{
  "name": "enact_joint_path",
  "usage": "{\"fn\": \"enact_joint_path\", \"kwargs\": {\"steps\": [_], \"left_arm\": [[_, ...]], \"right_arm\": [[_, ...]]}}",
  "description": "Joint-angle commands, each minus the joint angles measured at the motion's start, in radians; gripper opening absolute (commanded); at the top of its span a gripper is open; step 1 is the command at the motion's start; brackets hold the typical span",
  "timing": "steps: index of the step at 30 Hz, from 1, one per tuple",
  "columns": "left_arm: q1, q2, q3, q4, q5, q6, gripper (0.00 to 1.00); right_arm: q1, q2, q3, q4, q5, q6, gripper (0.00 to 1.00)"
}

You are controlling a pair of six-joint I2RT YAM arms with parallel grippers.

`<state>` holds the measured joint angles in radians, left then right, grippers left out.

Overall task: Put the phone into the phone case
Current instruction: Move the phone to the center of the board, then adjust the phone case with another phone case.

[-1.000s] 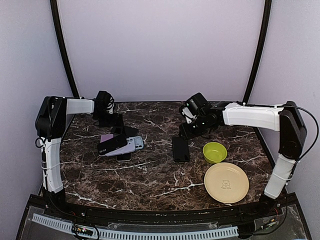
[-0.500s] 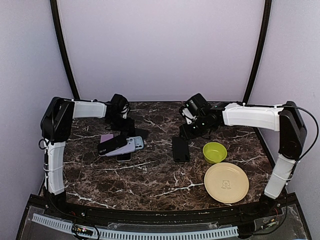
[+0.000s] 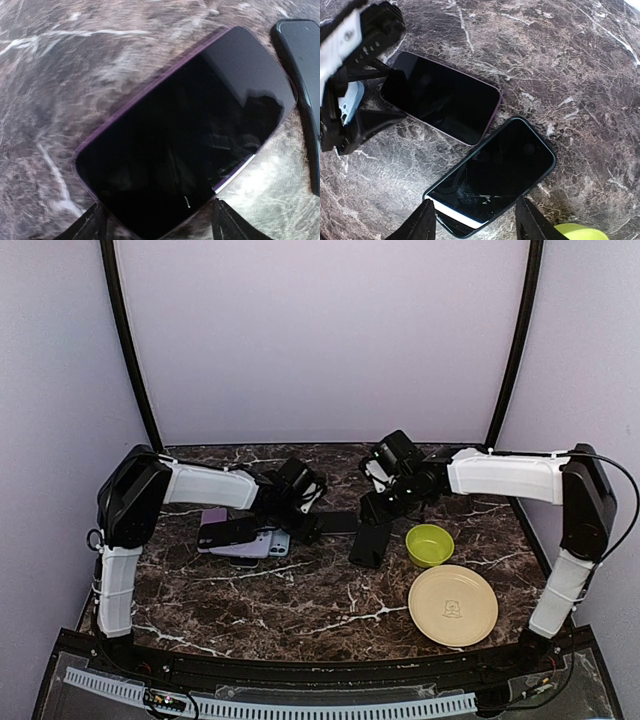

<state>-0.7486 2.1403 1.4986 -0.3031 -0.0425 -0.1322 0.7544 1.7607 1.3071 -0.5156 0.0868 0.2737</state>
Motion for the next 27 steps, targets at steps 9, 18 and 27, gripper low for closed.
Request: {"fn": "enact_joint_path", "kwargs": {"steps": [9, 18, 27], "left_arm": [[0.084, -0.15, 0.032, -0.12, 0.074, 0.064, 0.86], [0.243, -0.394, -0.092, -0.194, 0.08, 0.098, 0.88], [0.286, -0.46, -0.182, -0.235, 0.016, 0.125, 0.89]], "right_arm": [[-0.011, 0.189, 0.255, 0.008, -0.15, -0.355, 0.9], [-0.111, 0.544, 0.635, -0.054, -0.236, -0.304, 0.77], [-0.14, 0.744, 0.814, -0.139, -0.229, -0.199, 0.33]]}}
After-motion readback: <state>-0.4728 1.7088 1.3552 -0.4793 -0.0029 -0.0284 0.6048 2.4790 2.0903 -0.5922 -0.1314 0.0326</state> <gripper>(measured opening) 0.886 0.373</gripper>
